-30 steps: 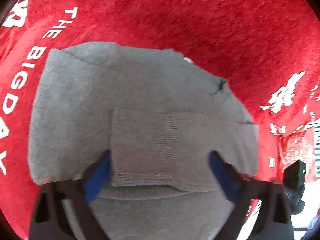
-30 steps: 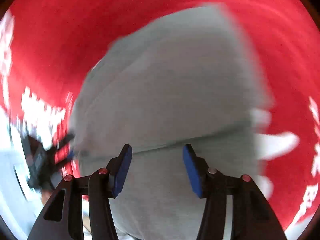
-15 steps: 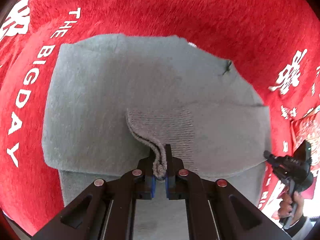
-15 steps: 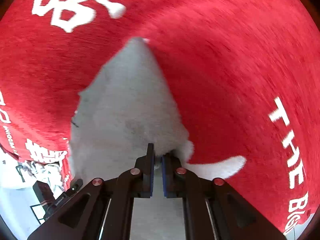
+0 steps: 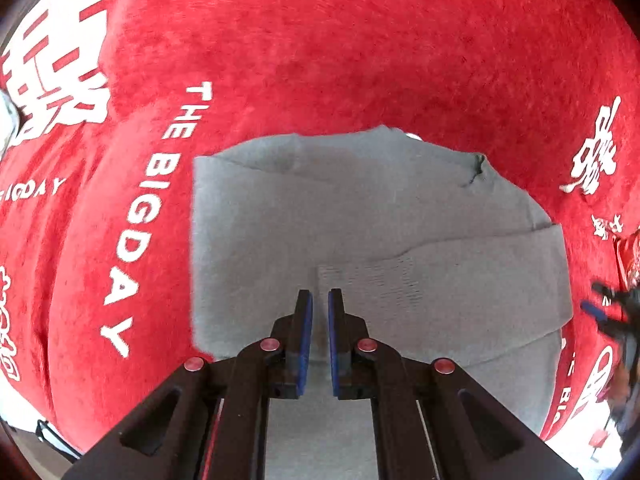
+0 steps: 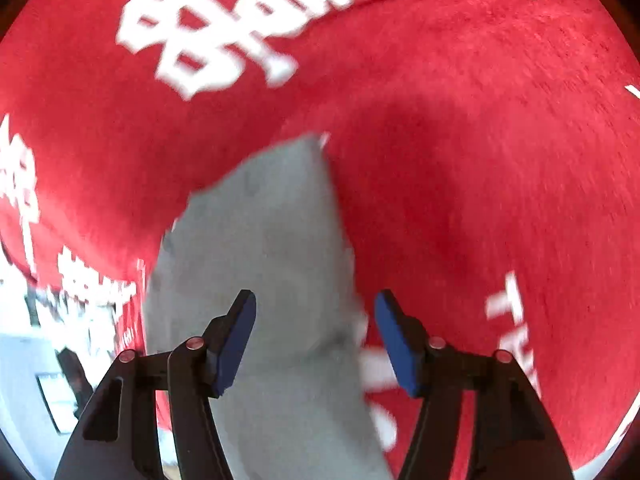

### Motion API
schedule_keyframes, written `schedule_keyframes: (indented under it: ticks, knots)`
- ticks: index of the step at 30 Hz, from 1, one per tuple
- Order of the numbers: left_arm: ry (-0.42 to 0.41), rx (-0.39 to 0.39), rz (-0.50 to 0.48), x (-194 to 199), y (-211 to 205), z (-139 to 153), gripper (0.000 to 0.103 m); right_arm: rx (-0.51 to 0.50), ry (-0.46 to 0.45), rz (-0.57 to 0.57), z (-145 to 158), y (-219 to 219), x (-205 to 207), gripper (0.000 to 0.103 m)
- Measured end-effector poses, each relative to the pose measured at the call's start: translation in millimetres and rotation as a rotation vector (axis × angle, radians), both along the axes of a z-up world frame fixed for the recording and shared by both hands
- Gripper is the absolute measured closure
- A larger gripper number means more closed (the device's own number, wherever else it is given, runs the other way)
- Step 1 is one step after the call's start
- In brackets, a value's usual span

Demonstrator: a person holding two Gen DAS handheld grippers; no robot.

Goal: Fold small clothes

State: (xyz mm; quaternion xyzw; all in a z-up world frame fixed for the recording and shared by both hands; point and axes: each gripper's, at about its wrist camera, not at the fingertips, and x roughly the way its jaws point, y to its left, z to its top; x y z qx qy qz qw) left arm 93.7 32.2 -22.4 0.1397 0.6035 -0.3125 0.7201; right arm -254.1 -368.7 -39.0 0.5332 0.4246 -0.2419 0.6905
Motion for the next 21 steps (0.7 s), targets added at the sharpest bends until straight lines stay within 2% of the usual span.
schedule_keyframes:
  ticks: [3, 4, 5, 6, 7, 11, 13, 14, 15, 18, 19, 20, 21]
  knots:
    - [0.014, 0.030, -0.022, -9, -18, -15, 0.095, 0.027, 0.020, -0.003, -22, -24, 30, 0.038]
    - [0.018, 0.040, -0.024, -13, -25, -20, 0.095, 0.028, 0.073, 0.030, -33, -29, 46, 0.041]
    - [0.023, 0.043, -0.023, -16, -28, -24, 0.095, 0.028, 0.103, 0.049, -38, -30, 55, 0.058]
    - [0.026, 0.042, -0.020, -18, -30, -26, 0.095, 0.012, 0.133, 0.075, -41, -31, 64, 0.085]
    - [0.025, 0.043, -0.018, -20, -32, -27, 0.095, -0.024, 0.145, 0.111, -37, -31, 72, 0.095]
    - [0.020, 0.044, -0.014, -22, -38, -32, 0.095, -0.129, 0.150, 0.118, -17, -27, 68, 0.095]
    - [0.004, 0.053, -0.020, -20, -45, -38, 0.095, -0.101, 0.181, 0.091, -33, -28, 56, 0.095]
    - [-0.014, 0.057, -0.024, -19, -48, -38, 0.095, -0.078, 0.164, 0.066, -38, -28, 52, 0.095]
    - [-0.031, 0.066, -0.031, -17, -52, -37, 0.095, -0.075, 0.139, 0.034, -39, -30, 47, 0.095]
    - [-0.103, 0.114, -0.021, -5, -54, -31, 0.095, -0.100, 0.165, 0.009, -31, -28, 43, 0.094]
    - [-0.112, 0.120, -0.001, 2, -49, -26, 0.095, -0.115, 0.195, -0.008, -28, -27, 39, 0.090]
    - [-0.104, 0.112, 0.021, 9, -43, -21, 0.095, -0.120, 0.218, -0.027, -24, -25, 35, 0.079]
    - [-0.098, 0.103, 0.031, 12, -37, -16, 0.095, -0.125, 0.242, -0.043, -20, -25, 31, 0.075]
